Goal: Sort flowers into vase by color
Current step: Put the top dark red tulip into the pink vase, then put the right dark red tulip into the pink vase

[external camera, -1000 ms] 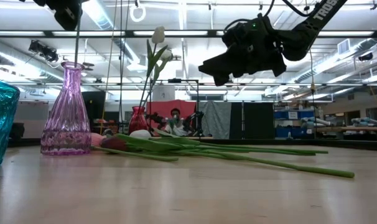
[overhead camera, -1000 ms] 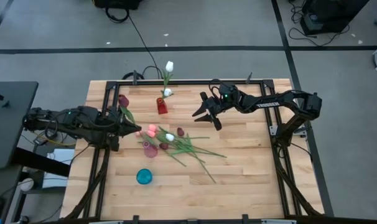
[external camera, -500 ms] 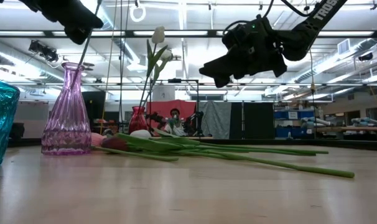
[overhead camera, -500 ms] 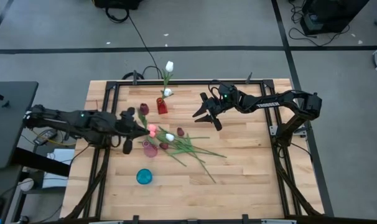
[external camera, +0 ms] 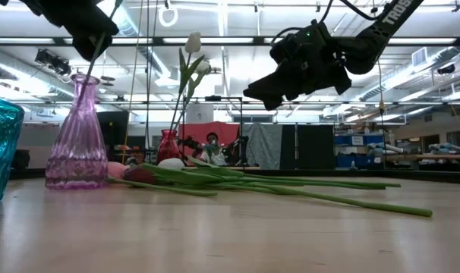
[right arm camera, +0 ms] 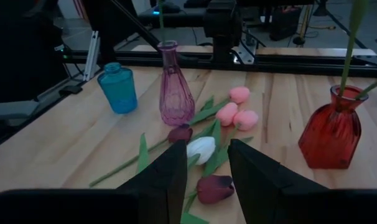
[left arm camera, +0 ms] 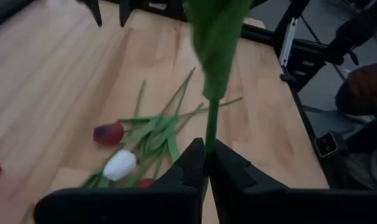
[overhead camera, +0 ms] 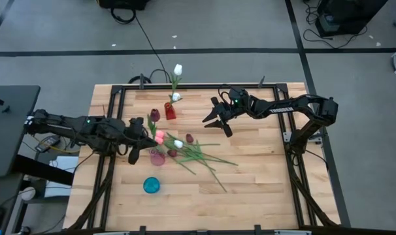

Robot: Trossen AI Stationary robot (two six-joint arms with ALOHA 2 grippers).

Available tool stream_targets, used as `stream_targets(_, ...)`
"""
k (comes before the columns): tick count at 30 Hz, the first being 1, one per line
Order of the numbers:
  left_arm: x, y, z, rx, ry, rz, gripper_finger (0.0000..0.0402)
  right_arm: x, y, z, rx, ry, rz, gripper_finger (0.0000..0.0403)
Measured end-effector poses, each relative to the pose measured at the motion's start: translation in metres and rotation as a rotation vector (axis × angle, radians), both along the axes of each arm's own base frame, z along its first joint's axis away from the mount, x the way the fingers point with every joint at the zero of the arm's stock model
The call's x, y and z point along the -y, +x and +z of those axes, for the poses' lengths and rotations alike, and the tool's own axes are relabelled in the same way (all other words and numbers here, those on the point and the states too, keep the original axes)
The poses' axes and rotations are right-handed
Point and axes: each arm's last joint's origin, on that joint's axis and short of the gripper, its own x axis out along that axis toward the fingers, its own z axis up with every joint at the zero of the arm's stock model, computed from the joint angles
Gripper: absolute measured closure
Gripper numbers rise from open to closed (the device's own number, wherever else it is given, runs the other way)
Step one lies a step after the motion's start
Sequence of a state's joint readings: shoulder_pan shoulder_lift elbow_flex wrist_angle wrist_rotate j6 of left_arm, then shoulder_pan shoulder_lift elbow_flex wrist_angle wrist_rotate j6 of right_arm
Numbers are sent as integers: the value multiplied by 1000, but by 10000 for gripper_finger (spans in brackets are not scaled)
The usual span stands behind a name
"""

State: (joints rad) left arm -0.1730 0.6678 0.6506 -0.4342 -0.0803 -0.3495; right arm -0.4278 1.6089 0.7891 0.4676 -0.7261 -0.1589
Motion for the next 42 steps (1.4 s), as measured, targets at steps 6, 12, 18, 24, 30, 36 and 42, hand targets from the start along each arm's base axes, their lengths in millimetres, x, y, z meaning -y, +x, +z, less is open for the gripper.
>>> stream_targets(6, 0, -2, -4, -51, -38, 23, 310, 0, 0, -1, -13, 4, -1, 271)
stream_targets(12, 0, -5, -8, -106, -48, -3, 247, 0, 0, -1, -16, -4, -22, 271)
stream_targets(18, 0, -13, -8, -223, -132, 21, 241, 1, 0, -1, -19, -2, -34, 271)
stream_targets(24, -2, -20, -1, -290, -180, 84, 241, 0, -1, -11, -140, -13, -198, 271)
stream_targets(30, -4, -21, -4, -304, -122, 142, 241, -32, 2, -32, -388, -122, -312, 271)
stream_targets(36, -8, -27, 0, -235, 24, 148, 241, -67, 8, -35, -421, -204, -259, 271)
stream_targets(42, -12, -41, 2, -220, 84, 168, 241, -94, 13, -37, -413, -216, -219, 263)
